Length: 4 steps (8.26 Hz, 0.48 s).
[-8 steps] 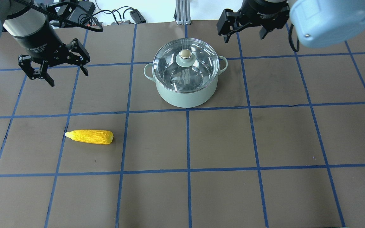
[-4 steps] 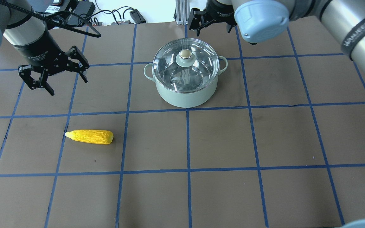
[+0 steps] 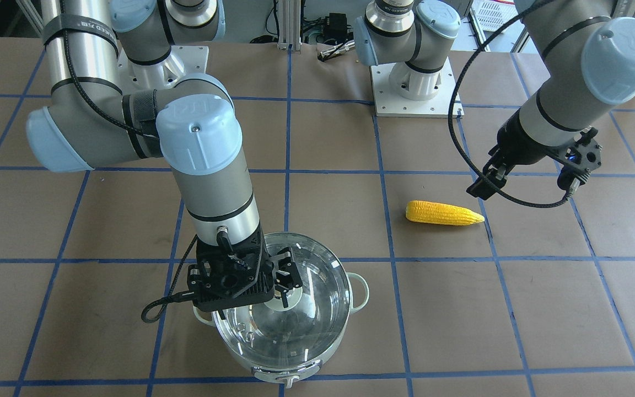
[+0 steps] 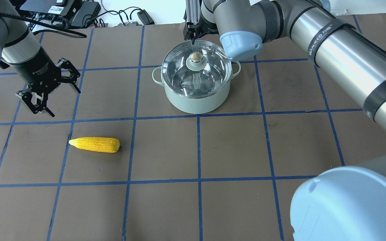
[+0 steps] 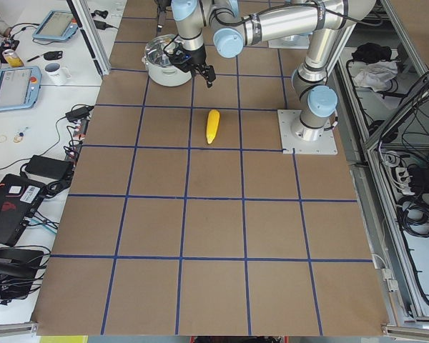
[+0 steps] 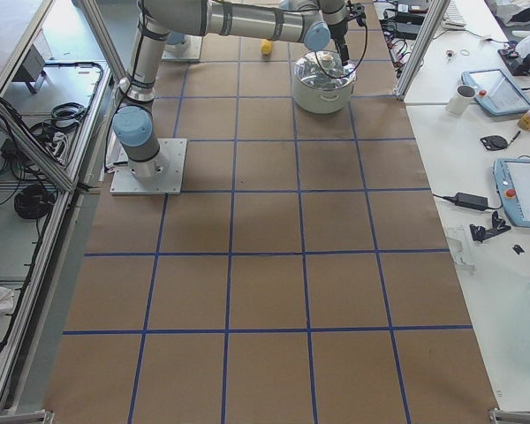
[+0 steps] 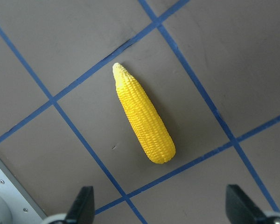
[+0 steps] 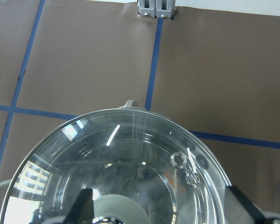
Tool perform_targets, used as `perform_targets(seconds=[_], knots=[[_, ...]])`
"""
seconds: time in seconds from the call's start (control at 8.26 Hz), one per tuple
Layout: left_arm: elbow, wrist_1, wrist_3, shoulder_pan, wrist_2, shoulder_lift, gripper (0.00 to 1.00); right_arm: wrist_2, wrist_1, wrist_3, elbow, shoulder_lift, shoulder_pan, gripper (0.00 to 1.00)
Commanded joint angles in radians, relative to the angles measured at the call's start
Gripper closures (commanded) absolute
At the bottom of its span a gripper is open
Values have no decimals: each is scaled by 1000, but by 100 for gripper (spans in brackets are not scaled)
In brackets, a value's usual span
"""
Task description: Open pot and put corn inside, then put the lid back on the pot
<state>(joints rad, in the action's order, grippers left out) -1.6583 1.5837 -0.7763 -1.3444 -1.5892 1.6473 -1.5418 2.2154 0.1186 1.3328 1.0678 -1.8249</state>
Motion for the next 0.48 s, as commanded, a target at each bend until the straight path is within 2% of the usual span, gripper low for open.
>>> perform_targets(seconds=[0.0, 0.24, 0.36], knots=[[-75, -52, -231, 56, 8, 5, 0, -1, 10, 1, 8, -23, -20, 2], [-156, -189, -281, 51, 8, 0, 0, -3, 7, 19, 13, -25, -45, 2], [-202, -195, -273, 48, 2, -12, 0, -3, 7, 22, 28, -23, -50, 3]])
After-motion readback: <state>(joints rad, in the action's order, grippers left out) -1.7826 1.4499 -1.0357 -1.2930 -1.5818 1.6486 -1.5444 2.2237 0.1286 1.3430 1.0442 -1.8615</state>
